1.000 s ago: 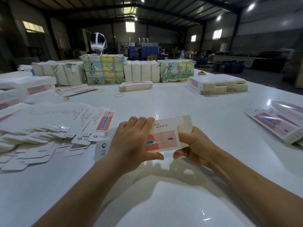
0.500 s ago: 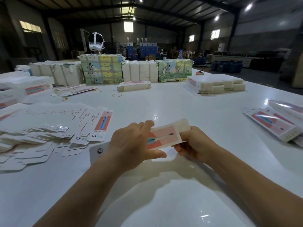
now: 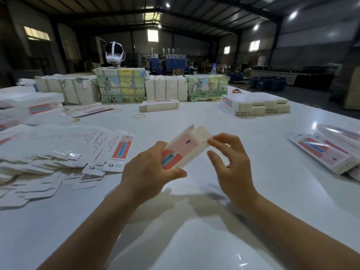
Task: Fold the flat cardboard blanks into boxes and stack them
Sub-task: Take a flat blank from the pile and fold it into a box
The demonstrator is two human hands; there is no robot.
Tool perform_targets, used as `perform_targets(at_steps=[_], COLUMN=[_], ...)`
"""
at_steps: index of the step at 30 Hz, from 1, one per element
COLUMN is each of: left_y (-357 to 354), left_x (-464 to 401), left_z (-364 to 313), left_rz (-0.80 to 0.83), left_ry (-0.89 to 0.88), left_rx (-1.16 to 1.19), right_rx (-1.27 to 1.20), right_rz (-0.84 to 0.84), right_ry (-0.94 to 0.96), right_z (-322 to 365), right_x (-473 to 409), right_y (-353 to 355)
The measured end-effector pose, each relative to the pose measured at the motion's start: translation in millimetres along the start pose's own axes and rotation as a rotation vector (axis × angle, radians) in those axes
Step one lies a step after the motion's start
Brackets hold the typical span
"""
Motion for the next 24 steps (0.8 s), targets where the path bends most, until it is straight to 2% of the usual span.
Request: perform_targets(at_steps=[10,15,20,24], left_y=[-23.4,-24.3,-25.3,-21.5], left_x=[4.5,3.3,1.1,0.9], left_z=[-16.1,-14.2,-15.7,-17.3], left_rz=[0.154,0.138,0.071,0.052], left_ry=[-0.122,-0.099,-0.054,-0.061], left_rx=[0.051,0.058,-0.025,-0.042], right_rx=[-0.178,-0.345,-0.258,-0.293], right_rz=[0.223,0.104,0.152,0.161], right_ry=[-0.153,-0.215,-0.269,-0.295], right_z=[-2.4,-6.9,-11.9,-15.5], right_x=[2.7,8.0,15.5,12.8], right_y=[-21.1,-13.4,-28.8,-26.9])
Point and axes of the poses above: each hand's wrist, its own x-axis away from the middle knuckle, its own y-axis out of the back of the hand, z = x × y, the point moved 10 cm from there along -x, towards the middle knuckle, and after that the axes turned 9 degrees about -x, right-handed, at the moved point
